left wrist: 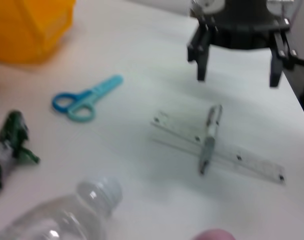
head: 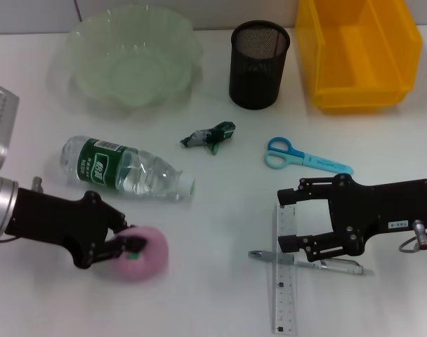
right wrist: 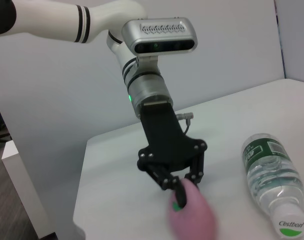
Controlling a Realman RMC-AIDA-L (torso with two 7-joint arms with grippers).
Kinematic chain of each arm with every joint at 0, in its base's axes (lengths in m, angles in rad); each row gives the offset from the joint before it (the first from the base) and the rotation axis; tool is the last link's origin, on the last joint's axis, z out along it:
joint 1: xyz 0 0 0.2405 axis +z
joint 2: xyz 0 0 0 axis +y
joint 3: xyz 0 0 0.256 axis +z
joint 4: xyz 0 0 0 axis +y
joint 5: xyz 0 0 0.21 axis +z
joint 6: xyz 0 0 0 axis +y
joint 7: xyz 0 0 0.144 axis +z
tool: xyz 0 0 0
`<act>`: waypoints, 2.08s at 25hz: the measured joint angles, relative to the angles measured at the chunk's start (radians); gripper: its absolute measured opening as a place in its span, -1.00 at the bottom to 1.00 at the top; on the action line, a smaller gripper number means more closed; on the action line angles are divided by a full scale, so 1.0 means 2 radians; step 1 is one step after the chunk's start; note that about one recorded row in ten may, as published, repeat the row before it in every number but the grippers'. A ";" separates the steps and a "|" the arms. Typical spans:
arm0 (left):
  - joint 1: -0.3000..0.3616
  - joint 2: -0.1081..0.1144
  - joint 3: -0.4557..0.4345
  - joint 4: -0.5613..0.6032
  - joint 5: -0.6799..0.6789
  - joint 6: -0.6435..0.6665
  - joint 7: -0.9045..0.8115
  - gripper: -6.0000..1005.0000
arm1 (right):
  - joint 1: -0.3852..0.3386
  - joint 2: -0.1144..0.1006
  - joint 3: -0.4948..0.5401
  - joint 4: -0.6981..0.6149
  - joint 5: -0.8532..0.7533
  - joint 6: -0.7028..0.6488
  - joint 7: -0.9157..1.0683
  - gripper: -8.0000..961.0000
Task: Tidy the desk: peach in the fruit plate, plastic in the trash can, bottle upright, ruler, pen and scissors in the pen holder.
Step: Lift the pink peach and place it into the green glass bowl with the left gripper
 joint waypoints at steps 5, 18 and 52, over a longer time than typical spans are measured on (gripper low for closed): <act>-0.004 -0.012 -0.068 0.006 -0.003 0.023 0.017 -0.73 | -0.002 0.001 0.000 0.000 0.000 0.000 -0.003 0.65; -0.027 -0.060 -0.183 -0.033 -0.165 -0.066 0.034 -0.89 | -0.007 0.003 0.000 0.000 0.000 0.010 -0.011 0.65; -0.109 -0.065 -0.187 -0.226 -0.480 -0.359 0.292 0.04 | -0.008 0.002 0.000 0.000 0.000 0.013 -0.019 0.65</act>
